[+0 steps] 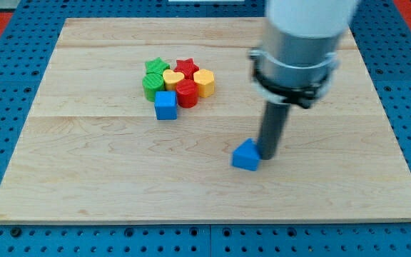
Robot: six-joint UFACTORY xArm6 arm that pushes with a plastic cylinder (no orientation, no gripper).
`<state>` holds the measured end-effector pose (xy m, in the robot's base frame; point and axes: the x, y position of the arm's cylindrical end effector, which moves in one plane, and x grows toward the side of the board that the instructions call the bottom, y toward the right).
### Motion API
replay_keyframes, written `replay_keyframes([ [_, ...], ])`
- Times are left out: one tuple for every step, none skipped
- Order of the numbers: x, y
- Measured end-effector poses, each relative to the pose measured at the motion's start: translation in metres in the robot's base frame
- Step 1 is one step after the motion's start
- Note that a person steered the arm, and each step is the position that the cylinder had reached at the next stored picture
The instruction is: Slide the blue triangle towards bottom left
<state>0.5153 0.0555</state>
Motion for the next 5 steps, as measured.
replay_keyframes([
  [0.006,-0.038],
  [0.015,-0.031],
  [0.021,-0.063],
  [0.023,-0.123],
  [0.021,-0.194],
])
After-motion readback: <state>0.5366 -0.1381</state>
